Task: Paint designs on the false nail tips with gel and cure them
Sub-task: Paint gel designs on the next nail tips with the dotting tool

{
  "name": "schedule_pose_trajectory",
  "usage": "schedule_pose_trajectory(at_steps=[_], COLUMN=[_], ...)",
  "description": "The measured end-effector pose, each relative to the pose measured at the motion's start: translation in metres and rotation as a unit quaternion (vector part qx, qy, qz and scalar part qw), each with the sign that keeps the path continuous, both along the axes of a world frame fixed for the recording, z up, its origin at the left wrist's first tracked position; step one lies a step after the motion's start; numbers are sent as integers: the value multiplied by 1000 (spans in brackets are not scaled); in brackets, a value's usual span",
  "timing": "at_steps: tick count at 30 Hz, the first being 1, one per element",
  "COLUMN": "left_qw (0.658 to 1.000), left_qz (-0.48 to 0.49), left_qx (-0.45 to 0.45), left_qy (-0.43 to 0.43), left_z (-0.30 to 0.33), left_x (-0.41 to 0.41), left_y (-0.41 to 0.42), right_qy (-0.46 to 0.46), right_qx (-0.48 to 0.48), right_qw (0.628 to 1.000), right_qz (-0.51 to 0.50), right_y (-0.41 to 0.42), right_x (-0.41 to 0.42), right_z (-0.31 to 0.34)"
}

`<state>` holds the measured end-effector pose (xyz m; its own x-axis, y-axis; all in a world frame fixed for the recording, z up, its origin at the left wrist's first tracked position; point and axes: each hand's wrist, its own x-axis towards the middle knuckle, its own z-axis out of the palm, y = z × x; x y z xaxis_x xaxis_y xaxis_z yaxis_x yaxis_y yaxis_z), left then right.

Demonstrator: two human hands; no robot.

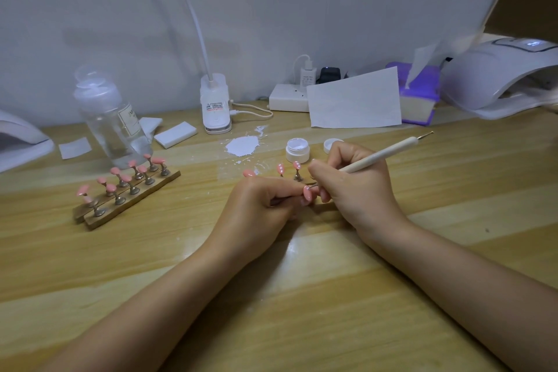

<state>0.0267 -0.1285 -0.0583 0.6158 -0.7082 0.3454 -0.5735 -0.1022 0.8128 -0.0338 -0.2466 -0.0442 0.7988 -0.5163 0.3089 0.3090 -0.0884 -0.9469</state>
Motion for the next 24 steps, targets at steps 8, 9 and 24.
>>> schedule_pose_trajectory(at_steps=[8, 9, 24], left_qw=[1000, 1000, 1000], left_qz=[0, 0, -2], left_qx=[-3, -4, -4], left_qy=[-2, -2, -13], left_z=[0, 0, -2], left_x=[0, 0, 1], left_y=[0, 0, 0], right_qy=[0, -1, 1], right_qx=[3, 4, 1], right_qw=[1000, 1000, 1000], right_qz=[-2, -2, -2], right_y=[0, 0, 0], right_x=[0, 0, 0], right_z=[1, 0, 0])
